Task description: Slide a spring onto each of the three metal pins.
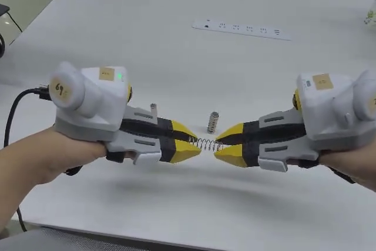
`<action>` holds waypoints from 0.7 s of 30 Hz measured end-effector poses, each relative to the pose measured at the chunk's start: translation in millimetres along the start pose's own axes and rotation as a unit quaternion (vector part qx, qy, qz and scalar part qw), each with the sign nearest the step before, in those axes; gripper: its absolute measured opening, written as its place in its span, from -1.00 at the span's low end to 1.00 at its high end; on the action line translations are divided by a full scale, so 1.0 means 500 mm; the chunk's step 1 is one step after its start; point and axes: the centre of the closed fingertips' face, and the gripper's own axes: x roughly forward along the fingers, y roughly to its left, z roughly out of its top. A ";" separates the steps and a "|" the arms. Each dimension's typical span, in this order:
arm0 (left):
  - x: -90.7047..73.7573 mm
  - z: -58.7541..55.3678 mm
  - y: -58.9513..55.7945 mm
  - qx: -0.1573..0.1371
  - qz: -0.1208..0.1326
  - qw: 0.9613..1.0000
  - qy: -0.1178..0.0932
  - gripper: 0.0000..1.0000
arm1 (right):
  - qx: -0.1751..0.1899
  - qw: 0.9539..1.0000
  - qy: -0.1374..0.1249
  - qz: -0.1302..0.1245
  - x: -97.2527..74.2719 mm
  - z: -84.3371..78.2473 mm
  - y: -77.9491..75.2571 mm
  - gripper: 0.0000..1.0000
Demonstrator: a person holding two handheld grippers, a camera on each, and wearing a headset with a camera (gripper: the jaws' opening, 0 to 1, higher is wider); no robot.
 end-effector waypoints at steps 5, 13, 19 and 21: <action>0.003 0.001 -0.002 0.000 -0.002 1.000 0.000 -0.95 | 0.003 1.000 -0.004 -0.006 -0.002 -0.002 -0.003 -0.82; 0.003 -0.010 -0.004 0.000 -0.004 1.000 0.007 -0.95 | -0.010 1.000 -0.010 -0.002 -0.011 0.015 0.004 -0.84; 0.012 -0.023 -0.006 0.007 -0.001 1.000 0.020 -0.96 | -0.007 0.999 -0.042 0.012 -0.013 0.055 0.011 -0.84; 0.012 -0.025 -0.004 0.007 0.001 1.000 0.021 -0.96 | -0.021 0.999 -0.038 0.010 -0.009 0.057 0.012 -0.85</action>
